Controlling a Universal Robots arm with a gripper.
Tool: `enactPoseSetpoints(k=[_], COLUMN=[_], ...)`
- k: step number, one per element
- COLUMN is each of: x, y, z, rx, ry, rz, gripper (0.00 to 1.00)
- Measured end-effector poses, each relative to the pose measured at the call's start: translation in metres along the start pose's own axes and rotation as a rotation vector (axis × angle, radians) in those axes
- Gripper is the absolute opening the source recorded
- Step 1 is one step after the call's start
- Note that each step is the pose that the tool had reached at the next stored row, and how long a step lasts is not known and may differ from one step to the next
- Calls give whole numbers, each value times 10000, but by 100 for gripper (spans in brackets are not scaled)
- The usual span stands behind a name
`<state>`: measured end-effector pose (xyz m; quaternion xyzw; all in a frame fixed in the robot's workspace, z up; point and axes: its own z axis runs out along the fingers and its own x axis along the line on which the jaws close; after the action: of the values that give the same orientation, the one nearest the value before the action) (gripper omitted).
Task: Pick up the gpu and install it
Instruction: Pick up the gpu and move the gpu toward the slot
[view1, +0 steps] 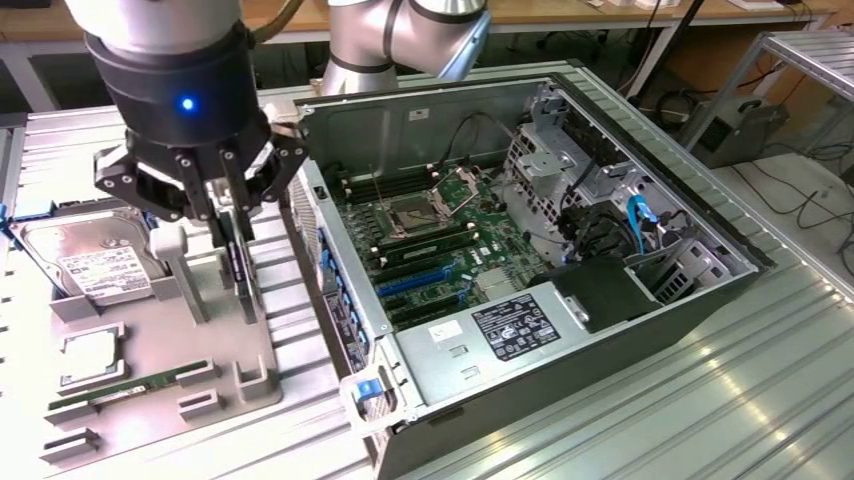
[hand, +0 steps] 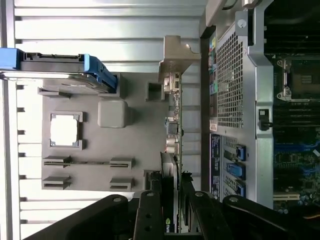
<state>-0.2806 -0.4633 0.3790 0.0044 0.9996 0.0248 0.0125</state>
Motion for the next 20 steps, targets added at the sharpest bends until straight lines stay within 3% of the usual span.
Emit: enactPoseSetpoints(k=[6,8,11,15,20], x=[-141,-226,-402,-601,-887], y=[-85,-109,-128,-128,-126], z=[-291,-393,-541,-604,-600], rx=[-32,-71,-185,-260,-289], ry=[3,6,13,29,44], rz=[-20,-21,-18,-17,-24], gripper=[26,26,26,26,26])
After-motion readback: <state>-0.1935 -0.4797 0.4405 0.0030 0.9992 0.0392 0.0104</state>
